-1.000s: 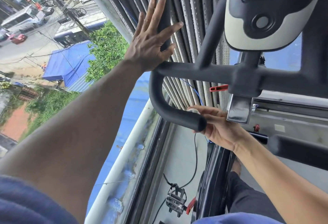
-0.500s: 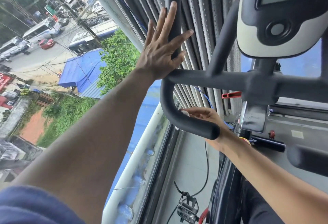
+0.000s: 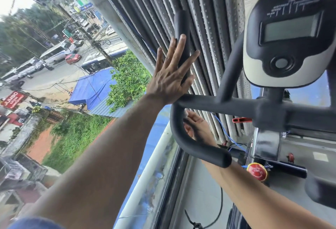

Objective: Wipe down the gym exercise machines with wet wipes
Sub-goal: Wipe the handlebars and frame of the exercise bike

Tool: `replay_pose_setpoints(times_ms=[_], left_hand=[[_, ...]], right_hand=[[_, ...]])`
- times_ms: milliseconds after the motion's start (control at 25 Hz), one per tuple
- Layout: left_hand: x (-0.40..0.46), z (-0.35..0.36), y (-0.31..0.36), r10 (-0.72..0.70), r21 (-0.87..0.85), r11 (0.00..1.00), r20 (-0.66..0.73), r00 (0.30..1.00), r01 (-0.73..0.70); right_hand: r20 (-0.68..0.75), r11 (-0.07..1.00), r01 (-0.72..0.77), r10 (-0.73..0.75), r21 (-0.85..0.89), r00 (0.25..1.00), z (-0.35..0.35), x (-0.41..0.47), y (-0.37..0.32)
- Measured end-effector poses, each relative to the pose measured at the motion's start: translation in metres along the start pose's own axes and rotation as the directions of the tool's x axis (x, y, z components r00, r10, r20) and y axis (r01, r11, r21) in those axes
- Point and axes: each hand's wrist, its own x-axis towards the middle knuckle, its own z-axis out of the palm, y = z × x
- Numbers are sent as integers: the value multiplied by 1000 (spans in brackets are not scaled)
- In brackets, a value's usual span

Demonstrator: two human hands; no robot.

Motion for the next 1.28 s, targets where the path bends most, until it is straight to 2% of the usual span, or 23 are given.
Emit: replay_pose_setpoints(times_ms=[120,160,240,320,400,480,560,680,840,1000,1160,1280], left_hand=[[9,-11,-10,72,124,990,-40,997,-66],[17,-18,-17,129,180,977,-48,990,-119],[37,-35,-34,263,293,923,-4,965,-250],[48,-43,-44,323,334,890,22,946,-311],[47,-36,-44,310,304,906,-3,951,-294],[45,-30,-42,300,273,918,-7,954,-287],[45,-31,-43,301,256,923,-13,954,-288],[47,-31,-43,298,231,929,-6,955,-289],[48,-26,-48,307,224,927,4,952,-300],[48,-27,-44,291,217,933,14,957,-287],[45,-28,-46,275,208,940,12,962,-271],[44,-25,-46,264,186,947,20,964,-263]], right_hand=[[-11,978,164,-164,128,986,8,19,-3],[5,977,179,-181,114,983,6,23,-2],[70,991,130,-130,0,989,0,22,0],[111,987,62,-46,-145,993,-6,20,5],[110,994,76,-67,-83,992,-5,19,2],[84,985,170,-167,-24,982,4,29,-13],[133,960,237,-218,-147,967,13,42,-29],[104,958,237,-222,-163,970,15,41,-33],[4,983,174,-174,-53,985,5,20,-12],[106,947,296,-283,-128,953,17,37,-35],[10,974,212,-212,-75,977,9,32,-17],[29,995,68,-66,-72,997,1,16,-7]])
